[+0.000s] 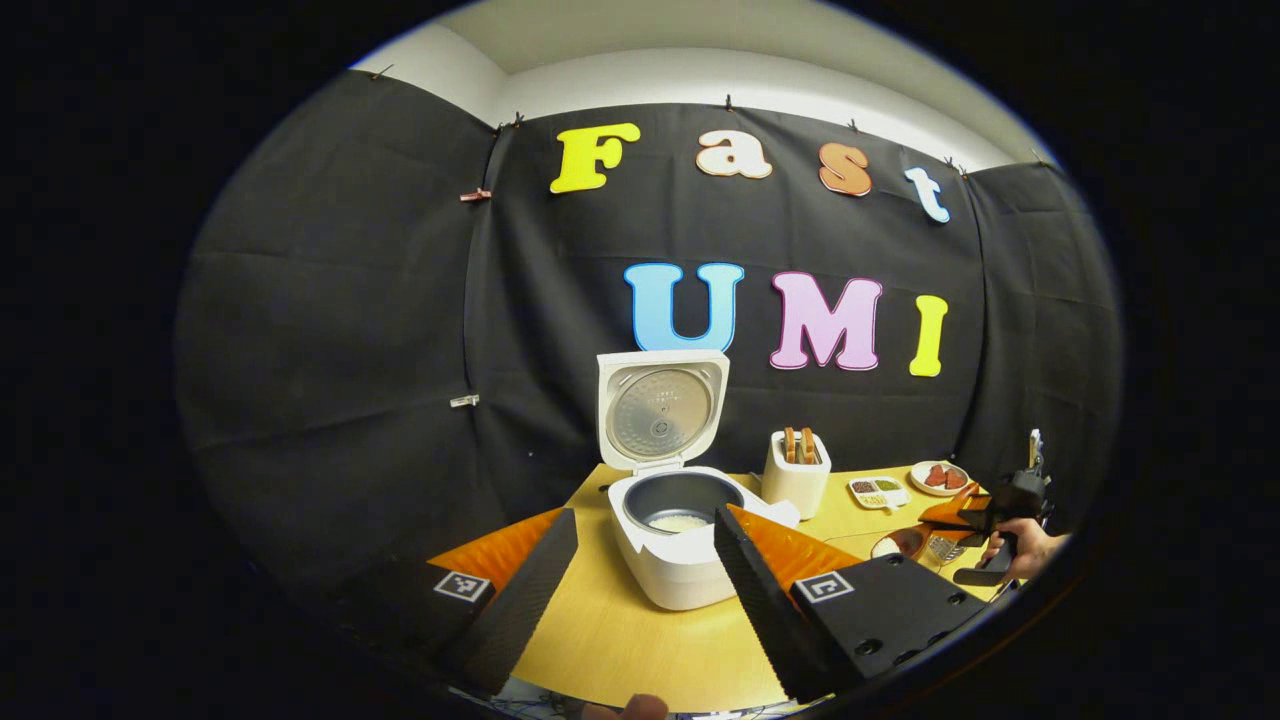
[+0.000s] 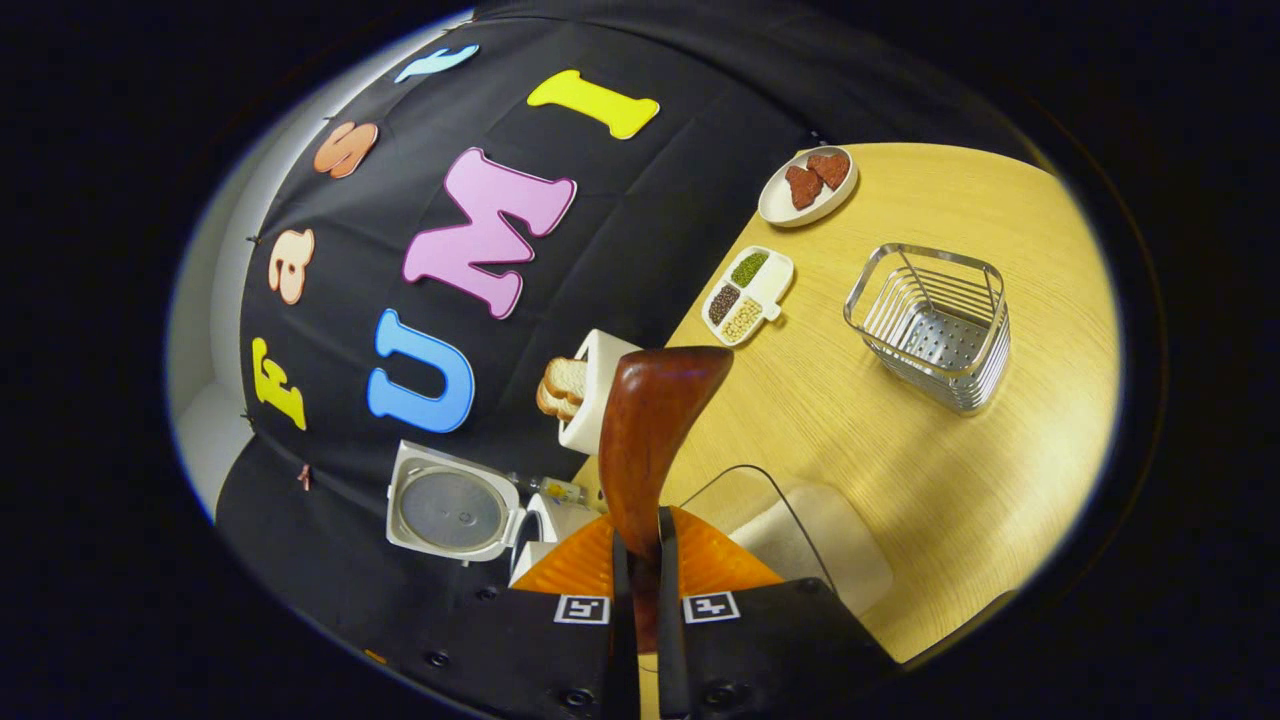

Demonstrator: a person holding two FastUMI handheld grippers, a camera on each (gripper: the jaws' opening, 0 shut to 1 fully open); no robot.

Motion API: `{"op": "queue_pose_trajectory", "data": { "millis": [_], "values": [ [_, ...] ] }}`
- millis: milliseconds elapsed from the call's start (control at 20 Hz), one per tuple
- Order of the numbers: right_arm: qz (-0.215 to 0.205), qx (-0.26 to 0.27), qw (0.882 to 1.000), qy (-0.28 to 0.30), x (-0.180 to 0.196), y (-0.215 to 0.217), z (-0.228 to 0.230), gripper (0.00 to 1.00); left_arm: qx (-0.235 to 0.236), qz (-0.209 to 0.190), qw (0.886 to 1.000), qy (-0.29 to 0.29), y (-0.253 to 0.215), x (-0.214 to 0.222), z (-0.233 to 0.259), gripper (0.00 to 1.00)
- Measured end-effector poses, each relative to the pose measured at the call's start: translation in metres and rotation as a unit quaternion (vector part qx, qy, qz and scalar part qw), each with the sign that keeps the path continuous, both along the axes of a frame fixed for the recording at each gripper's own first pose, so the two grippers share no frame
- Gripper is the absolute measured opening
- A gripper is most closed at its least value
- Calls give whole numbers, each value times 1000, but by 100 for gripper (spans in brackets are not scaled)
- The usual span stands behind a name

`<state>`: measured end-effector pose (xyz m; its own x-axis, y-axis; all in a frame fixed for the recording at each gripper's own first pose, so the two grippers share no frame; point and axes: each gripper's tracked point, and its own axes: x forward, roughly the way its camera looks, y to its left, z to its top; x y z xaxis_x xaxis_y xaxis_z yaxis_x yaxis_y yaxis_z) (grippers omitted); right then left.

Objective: Close the left gripper, press the button to open the rice cooker; take a wooden spoon from the chopstick holder with the right hand, scoop a spoonful of rice and pour it into the rice cooker, then put the wooden spoon back into the chopstick holder.

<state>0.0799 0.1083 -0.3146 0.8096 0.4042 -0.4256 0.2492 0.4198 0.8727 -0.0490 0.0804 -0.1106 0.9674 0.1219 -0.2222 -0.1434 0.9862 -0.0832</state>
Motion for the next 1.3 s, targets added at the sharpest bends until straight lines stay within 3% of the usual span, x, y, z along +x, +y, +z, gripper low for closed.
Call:
{"op": "queue_pose_trajectory", "data": {
  "millis": [300, 550, 750, 1050, 1300],
  "values": [
    [-1, 15, 1000, -24, 14, 2, 66, 12, -24, -13, 1000, 0, -15, -3, -6, 95],
    [9, 54, 997, -52, 40, 38, 128, 12, -30, -18, 999, 6, -14, 3, -13, 95],
    [34, 58, 994, -82, 59, 86, 168, 12, -29, -8, 1000, 1, 0, 8, -17, 95],
    [57, 69, 992, -86, 89, 177, 190, 12, -34, 9, 999, 5, 19, 15, -27, 95],
    [81, 2, 992, -98, 115, 246, 177, 12, -27, 20, 999, 15, 39, 15, -36, 95]
  ]
}}
